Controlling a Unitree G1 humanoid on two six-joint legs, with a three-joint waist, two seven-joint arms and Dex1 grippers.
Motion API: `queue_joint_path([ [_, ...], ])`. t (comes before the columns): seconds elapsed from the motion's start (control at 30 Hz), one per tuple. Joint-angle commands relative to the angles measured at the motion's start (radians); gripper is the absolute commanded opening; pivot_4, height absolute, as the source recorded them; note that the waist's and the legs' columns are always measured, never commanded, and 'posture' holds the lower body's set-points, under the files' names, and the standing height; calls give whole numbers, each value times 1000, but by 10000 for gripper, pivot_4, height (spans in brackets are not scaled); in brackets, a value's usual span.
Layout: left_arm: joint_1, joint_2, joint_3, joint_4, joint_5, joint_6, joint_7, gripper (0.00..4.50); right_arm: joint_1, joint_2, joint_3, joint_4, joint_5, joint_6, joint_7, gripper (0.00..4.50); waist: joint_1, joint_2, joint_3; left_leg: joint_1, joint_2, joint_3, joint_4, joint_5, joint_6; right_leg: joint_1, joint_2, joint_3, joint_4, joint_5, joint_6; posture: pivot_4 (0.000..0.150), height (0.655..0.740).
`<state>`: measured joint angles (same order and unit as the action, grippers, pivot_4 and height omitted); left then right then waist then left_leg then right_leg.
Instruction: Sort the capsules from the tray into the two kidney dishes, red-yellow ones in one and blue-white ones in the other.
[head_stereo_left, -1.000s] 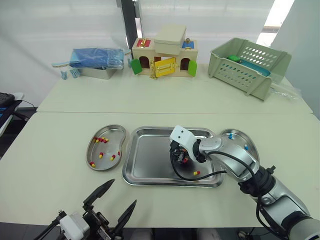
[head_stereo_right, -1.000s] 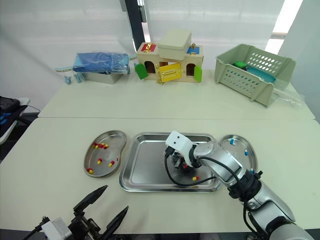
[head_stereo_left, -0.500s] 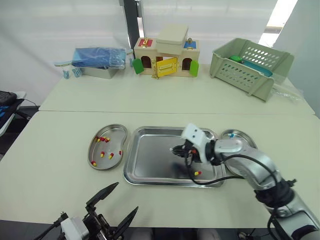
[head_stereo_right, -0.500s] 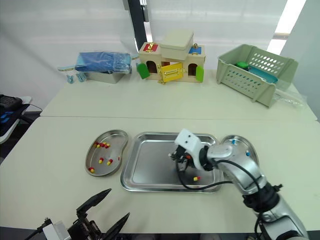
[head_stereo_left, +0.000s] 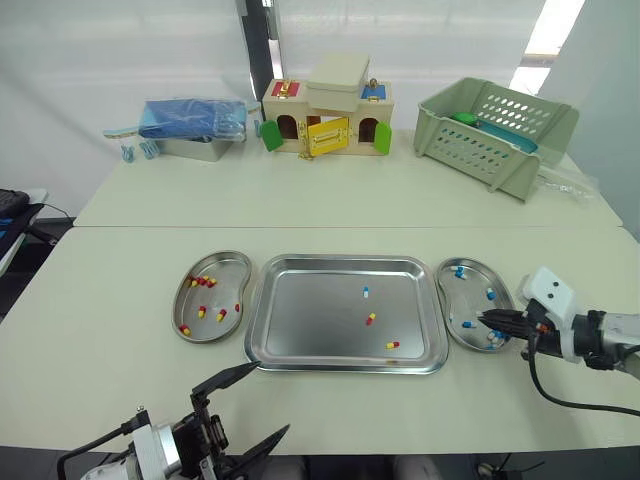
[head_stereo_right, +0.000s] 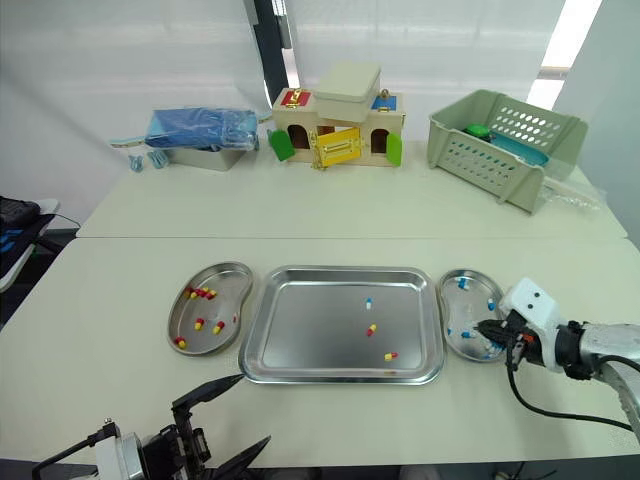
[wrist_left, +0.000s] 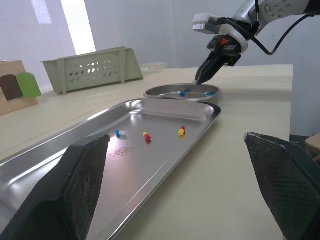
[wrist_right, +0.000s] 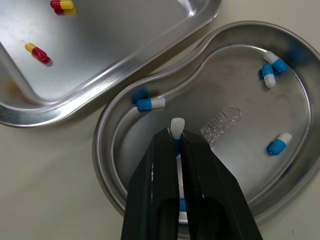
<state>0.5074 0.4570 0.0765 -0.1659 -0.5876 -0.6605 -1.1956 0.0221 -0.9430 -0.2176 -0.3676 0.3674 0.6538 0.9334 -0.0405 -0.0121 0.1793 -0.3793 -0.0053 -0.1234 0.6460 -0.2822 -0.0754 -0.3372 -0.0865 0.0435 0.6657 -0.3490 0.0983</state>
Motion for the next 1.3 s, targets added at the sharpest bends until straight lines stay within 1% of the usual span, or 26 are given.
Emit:
queue_joint_path([
  [0.03, -8, 6, 0, 5, -17, -1, -18, 45000, -13, -2, -18, 11, -26, -33, -32, 364, 2, 0, 0, 0, 0, 0, 0, 0, 0, 0, 0, 0, 0, 0, 0, 1500, 7400],
  [0.17, -14, 3, 3, 13, -20, 1, -24, 45000, -25, 16, -7, 30, -42, -58, -59, 364, 6, 0, 0, -1, 0, 0, 0, 0, 0, 0, 0, 0, -1, 0, 0, 1500, 7400],
  [0.23, -9, 1, 4, 14, -19, 1, -23, 45000, -30, 16, -3, 32, -39, -55, -60, 6194, 7, 0, 0, -1, 0, 0, 0, 0, 0, 0, 0, -1, -1, 0, 0, 1500, 7400],
  [0.33, 4, -4, 7, 13, -17, -1, -17, 45000, -33, 13, -7, 33, -31, -53, -57, 12871, 7, 0, 0, -1, 0, 0, 0, 0, 0, 0, 0, -1, -1, 0, 0, 1500, 7400],
  [0.4, 10, -7, 9, 12, -14, -2, -10, 45000, -31, 7, -11, 35, -28, -57, -50, 18499, 7, 0, 0, -1, 0, 0, 0, 0, 0, 0, 0, -1, -1, 0, 0, 1500, 7400],
  [0.43, 12, -8, 9, 12, -13, -2, -8, 45000, -30, 6, -12, 36, -27, -58, -47, 20061, 8, 0, 0, -1, 0, 0, 0, 0, 0, 0, 0, -1, -1, 0, 0, 1500, 7400],
  [0.53, 20, -4, 14, 9, 6, 15, 16, 45000, -30, 4, -27, 43, -16, -63, -34, 28053, 8, 0, 0, -1, 0, 0, 0, 0, 0, 0, 0, -1, -1, 0, 0, 1500, 7400],
  [0.6, 25, -5, 18, -4, 8, 27, 40, 45000, -29, 26, -62, 44, 13, -85, -22, 34021, 8, 0, 0, -1, 0, 0, 0, 0, 0, 0, 0, -1, -1, 0, 0, 1500, 7400],
  [0.7, 36, 15, 41, -47, 20, 100, 110, 45000, -2, 49, -140, 59, 63, -137, 17, 43864, 9, 0, 0, -1, 0, -1, 0, 0, 0, 1, 0, -1, -1, 0, 0, 1500, 7400],
  [0.8, 20, 49, 90, -60, 30, 169, 174, 45000, 25, 63, -212, 108, 101, -201, 71, 44506, 9, 0, 0, -1, 0, -1, 0, 0, 0, 1, 0, -1, -1, 0, 0, 1500, 7400],
  [0.9, 5, 94, 159, -65, 19, 290, 261, 45000, 45, 64, -257, 195, 109, -291, 131, 44506, 10, 0, 0, 0, 0, -1, 0, 0, 0, 2, 0, -2, -1, 0, 0, 1500, 7400],
  [0.97, -13, 123, 194, -62, 17, 349, 287, 45000, 55, 62, -263, 278, 92, -369, 173, 44506, 9, 0, 0, 0, 0, -1, 0, 0, 0, 2, 0, -2, -1, 0, 0, 1500, 7400],
  [1.07, -38, 201, 255, -48, 7, 480, 307, 45000, 39, 54, -256, 412, 74, -470, 231, 44506, 8, 0, 0, 1, 0, -1, 0, 0, 0, 2, 0, -1, -1, 0, 0, 1500, 7400],
  [1.13, -59, 266, 320, 6, -10, 564, 303, 45000, 15, 42, -256, 499, 68, -509, 252, 44506, 7, 0, 0, 1, 0, 0, 0, 0, 0, 2, 0, -1, 0, 0, 0, 1500, 7400],
  [1.23, -108, 365, 414, 141, -3, 642, 280, 45000, -2, 23, -250, 611, 46, -582, 281, 44506, 4, 1, 0, 2, 0, -1, 0, 0, 0, 2, 0, -1, 0, 0, 0, 1500, 7400],
  [1.3, -147, 415, 454, 238, 12, 660, 257, 45000, -10, 21, -250, 657, 39, -611, 289, 44506, 0, 1, 0, 2, 0, 0, 0, 0, 0, 1, 0, -1, 0, 0, 0, 1500, 7400],
])
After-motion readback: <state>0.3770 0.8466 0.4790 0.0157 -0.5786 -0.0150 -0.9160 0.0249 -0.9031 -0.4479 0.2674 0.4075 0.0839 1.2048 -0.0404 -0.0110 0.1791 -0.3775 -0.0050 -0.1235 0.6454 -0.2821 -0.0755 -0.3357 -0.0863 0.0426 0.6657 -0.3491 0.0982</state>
